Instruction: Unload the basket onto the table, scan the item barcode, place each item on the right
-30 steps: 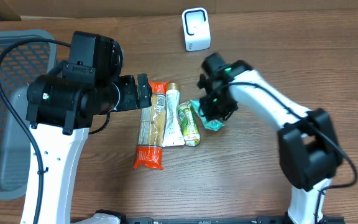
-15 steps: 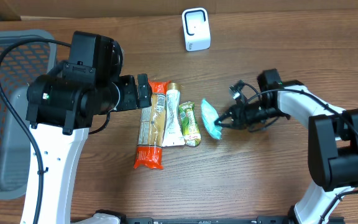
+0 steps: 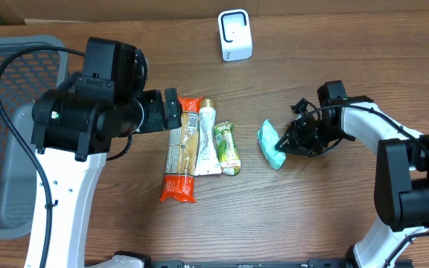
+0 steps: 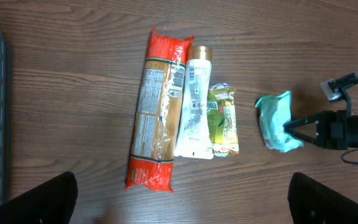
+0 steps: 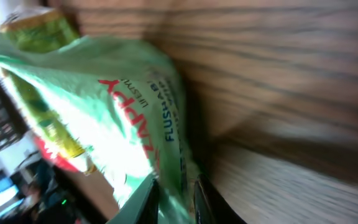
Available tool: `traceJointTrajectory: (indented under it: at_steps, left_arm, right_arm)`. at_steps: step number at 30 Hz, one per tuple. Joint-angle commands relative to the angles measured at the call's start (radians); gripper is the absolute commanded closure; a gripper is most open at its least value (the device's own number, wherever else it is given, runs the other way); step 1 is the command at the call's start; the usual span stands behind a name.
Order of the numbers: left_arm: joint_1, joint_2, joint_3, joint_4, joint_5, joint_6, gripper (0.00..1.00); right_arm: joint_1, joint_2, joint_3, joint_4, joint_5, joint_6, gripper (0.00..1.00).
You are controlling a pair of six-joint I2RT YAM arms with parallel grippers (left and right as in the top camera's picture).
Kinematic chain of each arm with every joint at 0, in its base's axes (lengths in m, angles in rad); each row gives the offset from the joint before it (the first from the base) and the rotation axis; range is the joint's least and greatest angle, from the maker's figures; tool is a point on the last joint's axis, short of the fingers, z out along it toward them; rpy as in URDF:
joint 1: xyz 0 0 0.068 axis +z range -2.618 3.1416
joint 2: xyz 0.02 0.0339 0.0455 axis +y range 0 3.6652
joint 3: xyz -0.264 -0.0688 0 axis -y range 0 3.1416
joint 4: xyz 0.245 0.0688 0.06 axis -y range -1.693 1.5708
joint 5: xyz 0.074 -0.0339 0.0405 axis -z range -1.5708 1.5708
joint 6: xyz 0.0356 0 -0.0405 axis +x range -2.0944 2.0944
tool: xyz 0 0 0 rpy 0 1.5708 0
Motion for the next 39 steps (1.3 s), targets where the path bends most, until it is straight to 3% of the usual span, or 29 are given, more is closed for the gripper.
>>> traceJointTrajectory:
  at_steps: [1,7,13,21,30,39]
  left_arm:
    - [-0.002,0.006,0.015,0.002,-0.003,0.023,0.01]
    - [-0.002,0.006,0.015,0.002,-0.003,0.023,0.0]
    - [-0.002,0.006,0.015,0.002,-0.003,0.023,0.0]
    - [-0.002,0.006,0.015,0.002,-0.003,0.023,0.01]
    - [-0.002,0.006,0.015,0.002,-0.003,0.023,0.0]
    - [-0.002,0.006,0.015,0.002,-0.003,0.023,0.0]
  right_arm:
    - [0.004,0.011,0.018,-0.041,0.284,0.038,0.75]
    - [0.005,0.01,0.154,-0.212,0.415,0.037,0.66]
    - [0.005,0.01,0.318,-0.365,0.295,-0.076,0.57]
    - [0.018,0.01,0.331,-0.251,0.185,-0.341,0.41]
    - [0.156,0.01,0.329,-0.249,0.321,-0.357,0.49]
    - [0.226,0.012,0.225,-0.212,0.42,-0.132,0.72]
